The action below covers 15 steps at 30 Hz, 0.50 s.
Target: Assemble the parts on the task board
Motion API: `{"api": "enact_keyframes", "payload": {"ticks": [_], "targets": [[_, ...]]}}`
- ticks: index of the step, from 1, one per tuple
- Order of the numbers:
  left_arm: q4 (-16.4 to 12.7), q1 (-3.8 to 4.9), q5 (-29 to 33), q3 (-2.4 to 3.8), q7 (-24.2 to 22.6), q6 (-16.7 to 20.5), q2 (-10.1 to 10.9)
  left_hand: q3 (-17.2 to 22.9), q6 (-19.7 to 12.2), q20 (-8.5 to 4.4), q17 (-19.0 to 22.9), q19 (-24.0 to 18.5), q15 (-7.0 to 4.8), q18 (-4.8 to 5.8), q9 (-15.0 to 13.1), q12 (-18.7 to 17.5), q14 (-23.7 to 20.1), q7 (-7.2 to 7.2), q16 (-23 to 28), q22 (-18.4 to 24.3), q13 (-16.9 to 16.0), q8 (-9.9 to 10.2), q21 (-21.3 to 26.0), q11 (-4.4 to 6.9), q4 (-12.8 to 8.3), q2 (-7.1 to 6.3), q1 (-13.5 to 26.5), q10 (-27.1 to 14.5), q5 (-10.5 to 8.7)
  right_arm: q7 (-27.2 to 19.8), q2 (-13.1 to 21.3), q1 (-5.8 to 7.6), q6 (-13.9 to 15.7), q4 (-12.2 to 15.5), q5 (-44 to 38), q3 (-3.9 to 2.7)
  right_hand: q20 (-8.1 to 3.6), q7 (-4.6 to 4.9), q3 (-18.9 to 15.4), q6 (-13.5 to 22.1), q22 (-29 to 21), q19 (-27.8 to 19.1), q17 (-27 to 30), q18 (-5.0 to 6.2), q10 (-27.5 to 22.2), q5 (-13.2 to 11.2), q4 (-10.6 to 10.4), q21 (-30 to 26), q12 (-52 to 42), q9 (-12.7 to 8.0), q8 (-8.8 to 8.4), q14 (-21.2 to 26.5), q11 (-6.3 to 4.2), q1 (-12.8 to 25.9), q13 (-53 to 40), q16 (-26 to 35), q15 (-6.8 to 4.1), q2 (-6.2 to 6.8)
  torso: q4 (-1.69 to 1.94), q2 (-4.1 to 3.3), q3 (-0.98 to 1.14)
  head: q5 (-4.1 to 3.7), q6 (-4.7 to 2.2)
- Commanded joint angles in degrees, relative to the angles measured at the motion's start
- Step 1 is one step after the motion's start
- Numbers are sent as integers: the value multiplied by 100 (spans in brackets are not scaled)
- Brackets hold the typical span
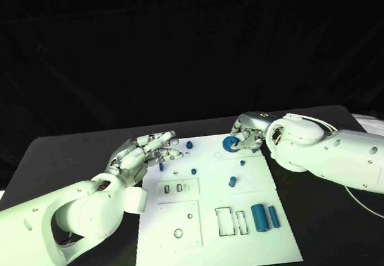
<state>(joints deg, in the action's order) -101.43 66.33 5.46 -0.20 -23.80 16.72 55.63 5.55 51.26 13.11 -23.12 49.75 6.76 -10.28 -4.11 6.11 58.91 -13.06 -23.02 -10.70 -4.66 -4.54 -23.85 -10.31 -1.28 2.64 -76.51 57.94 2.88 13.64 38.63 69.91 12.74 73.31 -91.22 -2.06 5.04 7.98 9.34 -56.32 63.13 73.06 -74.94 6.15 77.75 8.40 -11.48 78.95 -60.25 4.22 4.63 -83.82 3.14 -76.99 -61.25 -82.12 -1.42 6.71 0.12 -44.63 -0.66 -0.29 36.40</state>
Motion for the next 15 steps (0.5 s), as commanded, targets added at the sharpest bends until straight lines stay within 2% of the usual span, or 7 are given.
{"api": "enact_keyframes", "payload": {"ticks": [1, 8, 15], "targets": [[-5, 6, 15, 4, -29, -116, -12, 15, -34, -6, -1, -33, 11, -4, 4, -10, -41, -78, 30, 9, 7, 33, 28, 0, -33, 57, -23, -42, 9, -9, -22, -3, -174, -12, -64, 2, 21, -4, 2, -54, 9, 22, -112, -95, -1, 13, -43, 21, -29, 6, 34, -369, -32, -8, -20, -31, 18, -59, 2, 2, 4, 1, 15], [-9, 6, 15, 4, -26, -118, -12, 19, -33, -5, -1, -34, 9, -6, 2, -5, -40, -76, 30, 10, 6, 32, 28, 1, -37, 61, -24, -40, 10, 4, -94, -11, -308, -64, -91, 22, 15, -16, 10, -110, 18, 24, -141, -96, 7, 10, -24, 25, -64, 9, 48, -373, -42, -30, -71, -49, 9, -81, 2, -6, 12, 8, 40], [-17, 6, 15, 4, -26, -118, 3, 19, -33, -5, -1, -34, 9, -6, 2, -5, -40, -76, 30, 10, 6, 32, 28, 1, -37, 61, -24, -40, 10, 107, -137, -41, -435, -110, -217, 41, 11, -19, 11, -121, 33, 33, -171, -98, 10, -6, -2, 32, -80, 6, 45, -378, -45, -50, -95, -66, 6, -78, 4, -3, 5, 1, 71]]}}
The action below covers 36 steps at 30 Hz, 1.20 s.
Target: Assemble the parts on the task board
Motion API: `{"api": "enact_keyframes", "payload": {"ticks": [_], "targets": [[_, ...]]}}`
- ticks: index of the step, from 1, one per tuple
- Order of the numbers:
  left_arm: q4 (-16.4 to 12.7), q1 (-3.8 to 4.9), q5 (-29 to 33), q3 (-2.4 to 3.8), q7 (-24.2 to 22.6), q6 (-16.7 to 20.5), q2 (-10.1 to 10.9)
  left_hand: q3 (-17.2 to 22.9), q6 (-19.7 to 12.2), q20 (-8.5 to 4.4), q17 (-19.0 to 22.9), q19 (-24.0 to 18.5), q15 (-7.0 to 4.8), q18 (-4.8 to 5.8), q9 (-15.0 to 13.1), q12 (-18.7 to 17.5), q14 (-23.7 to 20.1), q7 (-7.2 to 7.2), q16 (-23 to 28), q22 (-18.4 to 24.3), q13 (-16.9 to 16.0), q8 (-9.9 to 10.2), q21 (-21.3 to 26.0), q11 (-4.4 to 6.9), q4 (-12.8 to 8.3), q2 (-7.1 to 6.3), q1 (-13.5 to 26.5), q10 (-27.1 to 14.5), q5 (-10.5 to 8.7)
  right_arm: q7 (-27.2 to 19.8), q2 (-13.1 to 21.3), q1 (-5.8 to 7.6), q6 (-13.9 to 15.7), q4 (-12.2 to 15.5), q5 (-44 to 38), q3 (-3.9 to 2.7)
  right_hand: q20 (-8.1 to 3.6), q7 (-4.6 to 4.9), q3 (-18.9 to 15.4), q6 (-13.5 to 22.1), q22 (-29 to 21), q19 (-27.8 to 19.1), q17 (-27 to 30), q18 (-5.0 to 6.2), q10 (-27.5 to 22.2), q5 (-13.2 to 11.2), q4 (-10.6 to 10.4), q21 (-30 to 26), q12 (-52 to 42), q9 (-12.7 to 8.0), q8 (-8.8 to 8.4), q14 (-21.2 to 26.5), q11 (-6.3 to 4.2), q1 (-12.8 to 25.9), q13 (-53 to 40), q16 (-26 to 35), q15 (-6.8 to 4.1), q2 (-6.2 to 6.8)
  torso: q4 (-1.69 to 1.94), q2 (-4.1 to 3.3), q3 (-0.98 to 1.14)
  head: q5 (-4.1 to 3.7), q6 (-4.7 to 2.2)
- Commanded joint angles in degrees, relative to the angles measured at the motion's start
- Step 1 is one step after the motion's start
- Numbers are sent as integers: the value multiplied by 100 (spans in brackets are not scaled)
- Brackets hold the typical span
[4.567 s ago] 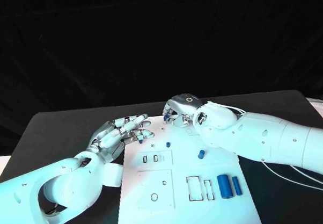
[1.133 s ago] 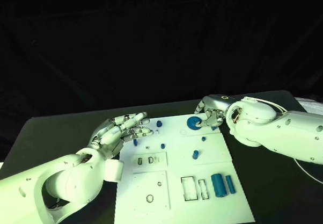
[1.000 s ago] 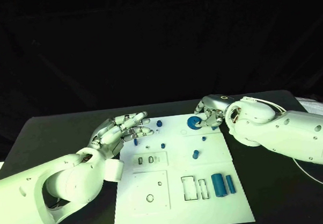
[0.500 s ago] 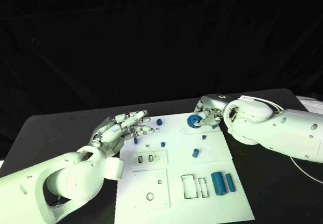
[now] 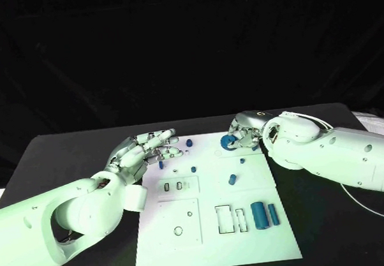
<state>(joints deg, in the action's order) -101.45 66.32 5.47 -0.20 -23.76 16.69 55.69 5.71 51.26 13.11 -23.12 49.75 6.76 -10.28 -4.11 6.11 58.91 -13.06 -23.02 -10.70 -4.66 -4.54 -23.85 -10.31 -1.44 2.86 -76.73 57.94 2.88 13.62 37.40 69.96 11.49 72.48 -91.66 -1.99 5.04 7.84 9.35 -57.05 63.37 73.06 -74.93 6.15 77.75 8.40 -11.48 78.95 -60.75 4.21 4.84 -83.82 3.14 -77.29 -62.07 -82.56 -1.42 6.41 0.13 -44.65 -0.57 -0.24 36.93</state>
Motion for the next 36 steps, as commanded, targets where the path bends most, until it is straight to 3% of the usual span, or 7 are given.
{"api": "enact_keyframes", "payload": {"ticks": [1, 4, 11, 18, 22, 30, 36], "targets": [[-15, 6, 14, 4, -30, -116, -3, 2, -33, -5, -1, -34, 9, -6, 2, -5, -40, -76, 30, 10, 7, 32, 28, 1, -21, 38, -1, -40, 10, 128, -16, -48, -309, -28, -199, 35, 10, -6, 13, -54, 13, 35, -180, -100, 11, -9, 5, 34, -35, 7, 24, -379, -47, -28, -21, -27, 5, -49, 2, 2, -5, -1, 25], [-15, 6, 14, 4, -30, -118, -3, 2, -33, -5, -1, -34, 9, -6, 2, -5, -40, -76, 30, 10, 7, 32, 28, 1, -21, 38, -1, -40, 10, 178, -17, -52, -269, -26, -269, 38, 4, -13, 36, -95, 30, 44, -202, -102, 13, -15, 40, 43, -48, 7, 32, -382, -56, -71, -48, -40, -1, -77, -1, 2, -5, 5, 37], [-12, 6, 14, 4, -30, -119, 0, 2, -33, -5, -1, -34, 9, -6, 2, -5, -40, -76, 30, 10, 7, 32, 28, 1, -21, 38, -1, -40, 10, 219, -9, -63, 47, 15, -403, 40, -35, -64, 419, -346, 118, 92, -288, -116, 15, -161, 341, 84, -73, 21, 95, -394, -109, -456, -145, -91, -47, -315, 0, 9, -6, 4, 40], [-6, 5, 14, 4, -37, -121, 4, 2, -33, -5, -1, -34, 9, -6, 2, -5, -40, -76, 30, 10, 7, 32, 28, 1, -21, 38, -1, -40, 10, 172, 9, -84, 855, 270, -553, 37, -58, -97, 554, -471, 185, 133, -335, -128, 39, -80, 398, 116, -75, 35, 116, -401, -135, -395, -183, -118, -68, -295, 7, 10, -2, 31, 19], [2, 5, 14, 4, -38, -121, 10, 6, -33, -5, -1, -35, 8, -7, 2, -2, -41, -74, 31, 10, 7, 32, 28, 2, -28, 39, -7, -41, 10, 220, 1, -87, 1130, 482, -680, 29, -64, -96, 597, -472, 191, 135, -333, -129, 41, -9, 404, 119, -53, 29, 91, -399, -136, -322, -184, -117, -71, -246, 10, 7, -10, 36, -1], [21, 5, 14, 4, -39, -113, 27, 8, -34, -5, -1, -35, 8, -8, 1, -1, -41, -73, 31, 10, 7, 32, 28, 3, -33, 39, -11, -41, 10, 286, -171, -86, 1210, 766, -838, 21, -65, -94, 618, -472, 195, 135, -333, -130, 38, 0, 398, 121, -29, 26, 77, -398, -134, -271, -173, -117, -70, -221, 9, 4, -16, 63, 2], [16, 5, 14, 4, -41, -113, 34, 8, -34, -5, -1, -35, 8, -8, 1, -1, -41, -73, 31, 10, 7, 32, 28, 3, -33, 39, -11, -41, 10, 275, -396, -86, 1166, 772, -857, 26, -65, -87, 638, -455, 199, 136, -328, -131, 39, -2, 391, 122, -14, 19, 52, -396, -130, -223, -171, -114, -68, -201, 12, 4, -15, 91, 10]]}}
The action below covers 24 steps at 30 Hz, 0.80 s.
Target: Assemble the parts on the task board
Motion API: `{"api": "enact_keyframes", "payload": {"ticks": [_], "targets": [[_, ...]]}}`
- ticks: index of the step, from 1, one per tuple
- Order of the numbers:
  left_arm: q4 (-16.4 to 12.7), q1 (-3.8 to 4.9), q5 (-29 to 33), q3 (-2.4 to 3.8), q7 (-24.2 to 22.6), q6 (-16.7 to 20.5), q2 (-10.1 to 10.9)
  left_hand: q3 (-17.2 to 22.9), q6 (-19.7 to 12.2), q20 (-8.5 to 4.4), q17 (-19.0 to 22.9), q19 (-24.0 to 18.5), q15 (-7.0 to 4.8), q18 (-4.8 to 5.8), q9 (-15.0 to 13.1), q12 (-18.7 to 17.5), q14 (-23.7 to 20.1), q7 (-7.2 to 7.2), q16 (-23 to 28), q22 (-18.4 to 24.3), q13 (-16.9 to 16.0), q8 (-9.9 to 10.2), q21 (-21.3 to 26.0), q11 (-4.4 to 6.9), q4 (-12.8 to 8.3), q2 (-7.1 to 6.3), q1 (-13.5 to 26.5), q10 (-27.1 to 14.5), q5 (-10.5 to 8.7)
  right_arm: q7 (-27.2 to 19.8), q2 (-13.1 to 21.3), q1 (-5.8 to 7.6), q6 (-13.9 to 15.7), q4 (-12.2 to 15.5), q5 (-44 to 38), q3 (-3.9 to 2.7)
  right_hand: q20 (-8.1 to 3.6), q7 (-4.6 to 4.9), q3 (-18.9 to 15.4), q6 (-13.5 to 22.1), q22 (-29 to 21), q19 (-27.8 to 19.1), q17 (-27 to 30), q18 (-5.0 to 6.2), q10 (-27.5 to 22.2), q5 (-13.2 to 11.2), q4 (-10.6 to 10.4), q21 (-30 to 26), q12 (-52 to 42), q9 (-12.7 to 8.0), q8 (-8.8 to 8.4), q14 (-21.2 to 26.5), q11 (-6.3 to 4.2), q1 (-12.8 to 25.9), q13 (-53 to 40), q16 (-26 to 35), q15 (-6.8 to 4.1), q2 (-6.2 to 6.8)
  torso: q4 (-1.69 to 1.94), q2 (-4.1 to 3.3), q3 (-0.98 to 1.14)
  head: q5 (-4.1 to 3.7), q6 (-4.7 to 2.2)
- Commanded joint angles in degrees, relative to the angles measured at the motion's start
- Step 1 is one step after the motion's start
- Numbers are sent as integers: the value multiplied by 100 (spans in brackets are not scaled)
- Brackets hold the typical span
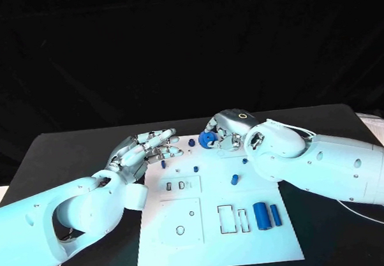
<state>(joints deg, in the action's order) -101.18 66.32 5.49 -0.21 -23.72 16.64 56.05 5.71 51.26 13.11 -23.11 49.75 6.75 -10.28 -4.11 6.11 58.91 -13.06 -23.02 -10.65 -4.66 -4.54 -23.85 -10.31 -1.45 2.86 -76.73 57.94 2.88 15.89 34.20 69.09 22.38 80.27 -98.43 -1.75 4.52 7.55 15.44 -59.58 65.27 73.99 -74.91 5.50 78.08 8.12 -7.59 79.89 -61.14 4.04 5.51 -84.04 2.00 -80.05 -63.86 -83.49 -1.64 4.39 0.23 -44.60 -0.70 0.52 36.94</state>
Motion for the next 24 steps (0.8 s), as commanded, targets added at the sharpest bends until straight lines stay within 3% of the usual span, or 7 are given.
{"api": "enact_keyframes", "payload": {"ticks": [1, 24], "targets": [[-10, 6, 12, 4, -44, -109, -1, 9, -34, -5, -2, -35, 8, -7, 1, -1, -41, -73, 31, 5, 7, 32, 28, 3, -33, 39, -11, -41, 10, 43, -121, 0, 71, -23, -181, 4, -13, -57, 30, -200, 9, 43, -328, -66, 6, 26, 1, 29, 26, 34, -18, -374, -16, 58, 7, -20, -45, 3, 1, -1, 1, 15, 10], [55, 7, 12, 5, -74, -105, -1, 9, -34, -5, -2, -35, 8, -7, 1, -1, -41, -73, 31, 5, 7, 32, 28, 3, -33, 39, -11, -41, 10, -7, -781, -83, -332, -488, -72, 141, -5, -34, 70, -149, 7, 37, -305, -66, 1, 14, -8, 26, 60, 18, -82, -368, 3, 153, 12, -6, -32, 39, -1, -13, 9, 66, 38]]}}
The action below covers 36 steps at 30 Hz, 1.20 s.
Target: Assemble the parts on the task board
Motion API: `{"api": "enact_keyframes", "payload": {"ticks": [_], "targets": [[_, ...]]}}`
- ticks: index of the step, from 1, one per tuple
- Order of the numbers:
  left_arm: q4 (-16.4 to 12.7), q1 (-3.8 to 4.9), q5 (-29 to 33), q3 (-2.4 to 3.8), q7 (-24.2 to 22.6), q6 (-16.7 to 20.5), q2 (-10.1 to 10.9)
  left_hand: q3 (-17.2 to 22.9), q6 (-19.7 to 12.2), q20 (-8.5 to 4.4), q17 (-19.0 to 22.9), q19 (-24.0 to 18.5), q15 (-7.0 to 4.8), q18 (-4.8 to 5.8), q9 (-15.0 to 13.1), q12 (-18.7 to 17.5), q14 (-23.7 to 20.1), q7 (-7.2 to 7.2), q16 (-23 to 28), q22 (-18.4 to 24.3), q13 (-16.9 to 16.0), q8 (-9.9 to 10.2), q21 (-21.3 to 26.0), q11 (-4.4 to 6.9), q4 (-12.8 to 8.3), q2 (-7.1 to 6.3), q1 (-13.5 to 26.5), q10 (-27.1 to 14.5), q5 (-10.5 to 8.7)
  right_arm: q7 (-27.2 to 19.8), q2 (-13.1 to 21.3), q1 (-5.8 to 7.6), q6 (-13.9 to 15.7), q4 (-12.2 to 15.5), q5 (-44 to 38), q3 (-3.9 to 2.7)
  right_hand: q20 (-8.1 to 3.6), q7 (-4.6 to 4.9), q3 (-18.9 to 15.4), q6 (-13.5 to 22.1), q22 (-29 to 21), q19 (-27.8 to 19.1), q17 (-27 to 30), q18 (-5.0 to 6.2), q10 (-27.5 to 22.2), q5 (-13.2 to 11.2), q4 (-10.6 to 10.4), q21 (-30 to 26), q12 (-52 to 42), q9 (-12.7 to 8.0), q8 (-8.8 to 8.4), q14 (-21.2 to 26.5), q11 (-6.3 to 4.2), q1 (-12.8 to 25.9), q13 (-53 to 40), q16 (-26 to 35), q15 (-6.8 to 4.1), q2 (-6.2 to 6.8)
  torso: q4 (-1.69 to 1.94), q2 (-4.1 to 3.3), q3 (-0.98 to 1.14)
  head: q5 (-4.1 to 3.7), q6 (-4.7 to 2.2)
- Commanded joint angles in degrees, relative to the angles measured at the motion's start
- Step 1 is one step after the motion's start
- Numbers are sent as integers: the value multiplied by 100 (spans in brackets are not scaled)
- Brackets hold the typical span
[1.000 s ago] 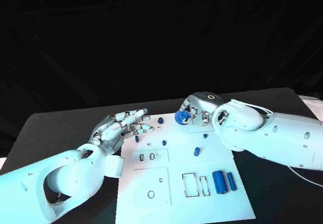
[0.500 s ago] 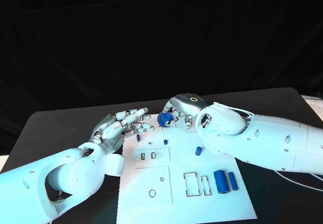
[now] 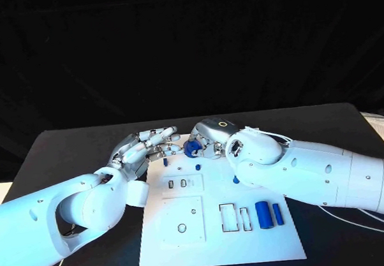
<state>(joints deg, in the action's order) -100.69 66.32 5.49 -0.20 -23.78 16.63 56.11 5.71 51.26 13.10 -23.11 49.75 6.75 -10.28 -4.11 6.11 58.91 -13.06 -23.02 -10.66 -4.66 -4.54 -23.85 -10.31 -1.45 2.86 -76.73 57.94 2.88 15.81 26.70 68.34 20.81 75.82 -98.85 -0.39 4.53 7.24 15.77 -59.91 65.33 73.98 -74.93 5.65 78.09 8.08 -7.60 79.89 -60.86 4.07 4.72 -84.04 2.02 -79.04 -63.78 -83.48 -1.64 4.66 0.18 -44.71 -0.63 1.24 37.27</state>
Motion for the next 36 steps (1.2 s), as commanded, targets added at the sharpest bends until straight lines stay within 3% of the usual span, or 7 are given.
{"api": "enact_keyframes", "payload": {"ticks": [1, 10, 16, 19, 22, 28, 36], "targets": [[13, 7, 11, 5, -71, -102, -7, 9, -34, -5, -2, -35, 8, -7, 1, -1, -41, -73, 31, 6, 7, 32, 28, 3, -32, 40, -11, -41, 10, 8, -45, -10, -178, -60, -29, 9, -5, -4, 37, -116, 2, 38, -302, -80, 1, 17, -6, 27, 32, 15, -3, -369, 2, 52, 5, -7, -32, 12, 9, -4, 3, -13, 8], [37, 7, 11, 5, -77, -102, -7, 15, -33, -4, -2, -36, 6, -9, 0, 4, -41, -71, 32, 7, 7, 31, 27, 5, -45, 41, -20, -41, 10, 85, -106, -18, -162, -133, -37, 18, -3, 3, 49, -98, 1, 37, -293, -80, -6, 17, -1, 26, 45, 11, -21, -366, 6, 63, 10, -1, -28, 19, -17, 4, -2, 12, 35], [49, 7, 11, 5, -72, -106, -15, 15, -33, -4, -2, -36, 6, -9, 0, 4, -41, -71, 32, 7, 7, 31, 27, 5, -45, 41, -20, -41, 10, 126, -126, -18, -92, -162, -49, 19, 9, 32, 78, -16, -12, 24, -255, -78, -34, 9, 9, 18, 105, -6, -84, -357, 29, 110, 41, 22, -11, 49, -13, 6, 0, 0, 47], [55, 7, 11, 5, -69, -107, -21, 15, -33, -4, -2, -36, 6, -9, 0, 4, -41, -71, 32, 7, 7, 31, 27, 5, -45, 41, -20, -41, 10, 121, -143, -18, -54, -178, -49, 19, 31, 74, 87, 141, -37, 4, -215, -74, -69, -72, 10, 4, 180, -29, -128, -347, 66, 172, 87, 47, 18, 92, -12, 9, 0, -2, 49], [58, 7, 11, 5, -67, -108, -25, 15, -33, -4, -2, -36, 6, -9, 0, 4, -41, -71, 32, 7, 7, 31, 27, 5, -45, 41, -20, -41, 10, 109, -165, -18, -61, -194, -40, 19, 73, 132, 88, 528, -59, -17, -189, -70, -89, -134, 32, -12, 216, -51, -137, -340, 117, 226, 91, 66, 65, 140, -10, 9, 0, -1, 50], [56, 7, 11, 5, -62, -110, -28, 15, -33, -4, -2, -36, 6, -9, 0, 4, -41, -71, 32, 7, 7, 31, 27, 5, -45, 41, -20, -41, 10, 109, -187, -17, -148, -192, -24, 20, 99, 128, -24, 1106, -105, -51, -152, -57, -125, -119, -18, -39, 267, -62, -146, -332, 129, 377, 103, 91, 78, 211, -13, 7, 3, -2, 62], [50, 7, 11, 5, -61, -111, -27, 15, -33, -4, -2, -36, 6, -9, 0, 4, -41, -71, 32, 7, 7, 31, 27, 5, -45, 41, -20, -41, 10, 115, -179, -16, -192, -180, -12, 20, 108, 138, -109, 1057, -130, -68, -133, -52, -146, -111, -81, -54, 294, -40, -118, -327, 140, 466, 110, 105, 87, 219, -14, 8, 3, -6, 64]]}}
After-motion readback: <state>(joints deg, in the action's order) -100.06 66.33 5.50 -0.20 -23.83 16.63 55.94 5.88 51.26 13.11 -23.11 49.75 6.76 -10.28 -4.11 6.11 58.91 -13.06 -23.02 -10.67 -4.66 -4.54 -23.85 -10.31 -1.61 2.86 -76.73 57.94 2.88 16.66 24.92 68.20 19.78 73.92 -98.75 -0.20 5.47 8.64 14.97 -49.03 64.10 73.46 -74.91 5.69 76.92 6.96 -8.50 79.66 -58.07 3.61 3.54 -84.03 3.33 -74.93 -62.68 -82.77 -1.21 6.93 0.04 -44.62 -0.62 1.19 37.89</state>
